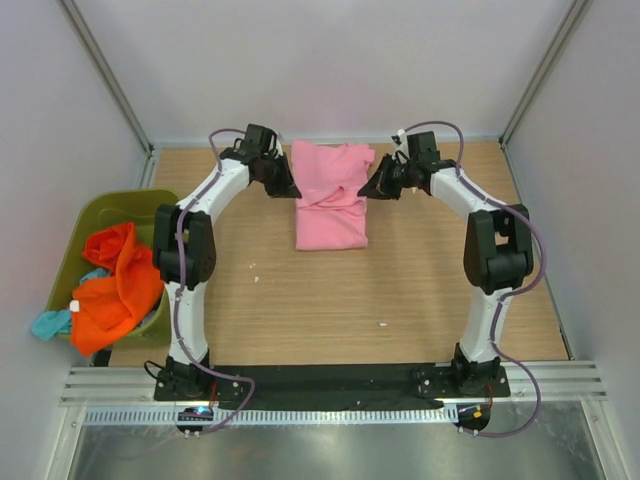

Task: Fold and stack the t-shirts
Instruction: Fold the tshirt

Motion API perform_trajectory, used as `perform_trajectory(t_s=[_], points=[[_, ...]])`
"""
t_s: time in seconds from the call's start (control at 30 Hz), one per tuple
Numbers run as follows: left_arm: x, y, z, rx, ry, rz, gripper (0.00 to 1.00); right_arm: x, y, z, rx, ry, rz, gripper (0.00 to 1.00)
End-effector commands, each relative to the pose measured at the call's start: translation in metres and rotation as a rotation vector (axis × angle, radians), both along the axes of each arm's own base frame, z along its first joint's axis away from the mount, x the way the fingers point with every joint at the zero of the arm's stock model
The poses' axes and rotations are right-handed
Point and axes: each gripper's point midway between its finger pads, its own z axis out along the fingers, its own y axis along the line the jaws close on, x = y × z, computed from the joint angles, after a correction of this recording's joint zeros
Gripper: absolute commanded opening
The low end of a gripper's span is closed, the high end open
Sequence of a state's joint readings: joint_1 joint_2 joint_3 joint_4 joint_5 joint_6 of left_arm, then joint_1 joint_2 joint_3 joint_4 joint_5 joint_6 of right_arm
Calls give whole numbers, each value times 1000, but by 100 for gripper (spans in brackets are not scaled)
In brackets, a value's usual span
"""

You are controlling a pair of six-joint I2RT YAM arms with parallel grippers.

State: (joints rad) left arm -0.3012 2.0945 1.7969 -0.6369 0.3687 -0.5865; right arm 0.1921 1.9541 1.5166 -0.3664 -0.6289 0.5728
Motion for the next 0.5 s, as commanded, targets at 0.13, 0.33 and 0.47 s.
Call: perform_trajectory(t_s=[0.13,0.33,0.47], points=[[66,8,21,60,-193,9,61,58,-16,-2,-80,-128,-27,57],[22,22,23,22,-73,18,69,23,-46,5,-89,-65,-20,69],[-26,14,-8,-43,92,-4,67,-32,-43,-27,-24,100,-6,68]])
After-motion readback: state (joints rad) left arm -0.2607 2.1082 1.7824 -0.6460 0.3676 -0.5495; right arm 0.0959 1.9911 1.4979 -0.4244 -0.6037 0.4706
